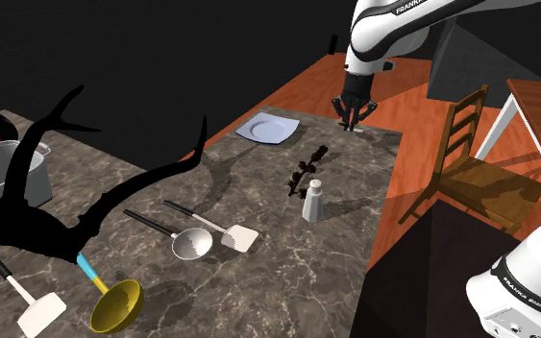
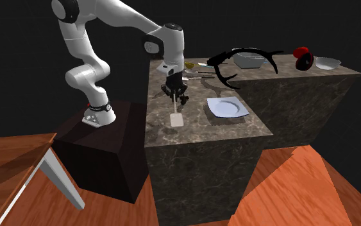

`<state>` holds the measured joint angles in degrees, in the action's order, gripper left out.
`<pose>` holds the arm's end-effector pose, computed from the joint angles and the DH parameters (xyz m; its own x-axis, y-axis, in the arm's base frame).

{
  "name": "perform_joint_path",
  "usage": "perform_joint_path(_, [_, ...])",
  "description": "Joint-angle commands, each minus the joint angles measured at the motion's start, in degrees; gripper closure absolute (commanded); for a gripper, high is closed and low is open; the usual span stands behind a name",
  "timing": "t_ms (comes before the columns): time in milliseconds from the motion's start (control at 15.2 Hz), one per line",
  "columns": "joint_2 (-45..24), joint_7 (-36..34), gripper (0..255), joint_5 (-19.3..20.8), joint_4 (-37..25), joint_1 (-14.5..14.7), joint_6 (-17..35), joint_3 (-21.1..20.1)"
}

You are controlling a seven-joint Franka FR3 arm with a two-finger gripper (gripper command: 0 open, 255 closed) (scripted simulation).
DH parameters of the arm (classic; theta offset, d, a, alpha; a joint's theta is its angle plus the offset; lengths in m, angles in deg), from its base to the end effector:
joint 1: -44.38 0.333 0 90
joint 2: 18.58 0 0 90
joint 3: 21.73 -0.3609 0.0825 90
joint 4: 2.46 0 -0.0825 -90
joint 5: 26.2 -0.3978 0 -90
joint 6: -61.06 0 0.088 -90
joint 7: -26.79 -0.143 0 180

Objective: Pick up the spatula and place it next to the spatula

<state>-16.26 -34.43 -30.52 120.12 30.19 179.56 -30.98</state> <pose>0.5353 -0.0394 0.4220 0.3690 -0.9270 -0.0668 -0.9291 -0.3698 0.0000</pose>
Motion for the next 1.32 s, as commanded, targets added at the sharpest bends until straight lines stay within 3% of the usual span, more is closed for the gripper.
perform_joint_path(0, [1.7,-2.4,255,-0.5,1.6,1.3,0.0,-1.3])
perform_joint_path(594, [6.6,-13.6,255,-3.1,6.8,7.2,1.4,-8.2])
perform_joint_path(1254, [6.6,-27.7,255,-4.7,6.4,13.6,2.3,-16.8])
